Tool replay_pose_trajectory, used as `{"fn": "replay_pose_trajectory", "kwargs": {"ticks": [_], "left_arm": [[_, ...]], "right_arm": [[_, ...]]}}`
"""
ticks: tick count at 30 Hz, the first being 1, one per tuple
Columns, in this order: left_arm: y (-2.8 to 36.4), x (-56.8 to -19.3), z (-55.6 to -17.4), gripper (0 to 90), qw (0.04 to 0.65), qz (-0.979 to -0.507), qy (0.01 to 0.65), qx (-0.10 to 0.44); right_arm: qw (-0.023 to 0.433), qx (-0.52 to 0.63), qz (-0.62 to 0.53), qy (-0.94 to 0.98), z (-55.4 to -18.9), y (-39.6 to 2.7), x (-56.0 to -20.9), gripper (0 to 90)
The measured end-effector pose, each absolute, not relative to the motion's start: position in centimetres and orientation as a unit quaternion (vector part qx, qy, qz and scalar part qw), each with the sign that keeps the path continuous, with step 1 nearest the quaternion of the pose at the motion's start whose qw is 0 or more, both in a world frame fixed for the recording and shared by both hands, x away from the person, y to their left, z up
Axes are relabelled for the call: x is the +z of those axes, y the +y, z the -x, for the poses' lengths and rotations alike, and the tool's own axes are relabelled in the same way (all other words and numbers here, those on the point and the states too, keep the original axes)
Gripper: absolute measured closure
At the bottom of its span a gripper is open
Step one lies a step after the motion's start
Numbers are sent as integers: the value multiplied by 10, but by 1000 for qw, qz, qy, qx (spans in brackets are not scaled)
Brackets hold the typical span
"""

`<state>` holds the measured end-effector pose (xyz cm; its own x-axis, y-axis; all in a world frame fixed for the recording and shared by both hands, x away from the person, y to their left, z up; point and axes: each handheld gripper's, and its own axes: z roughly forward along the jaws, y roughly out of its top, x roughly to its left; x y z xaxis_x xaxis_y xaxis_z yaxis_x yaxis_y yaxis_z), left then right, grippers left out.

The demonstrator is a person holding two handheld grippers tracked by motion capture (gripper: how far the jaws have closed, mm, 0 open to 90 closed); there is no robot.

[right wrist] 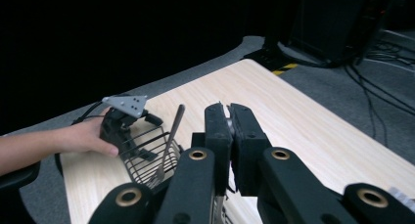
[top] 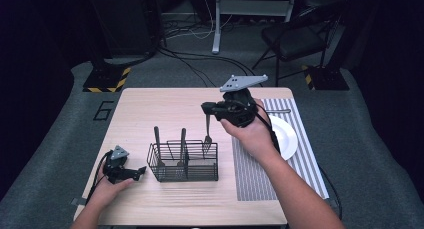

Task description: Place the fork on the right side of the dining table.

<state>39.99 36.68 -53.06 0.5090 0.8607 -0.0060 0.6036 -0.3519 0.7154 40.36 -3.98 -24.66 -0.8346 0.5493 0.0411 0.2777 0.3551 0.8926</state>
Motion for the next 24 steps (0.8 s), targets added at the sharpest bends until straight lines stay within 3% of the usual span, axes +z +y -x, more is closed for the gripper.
{"fn": "replay_pose_trajectory", "kwargs": {"ticks": [12, 24], "left_arm": [[367, -531, -400, 2, 339, -800, 458, 190], [367, -531, -400, 2, 338, -800, 457, 190]], "right_arm": [[173, 509, -282, 795, -396, -78, -231, 869], [197, 492, -334, 780, -391, -115, -274, 869]]}}
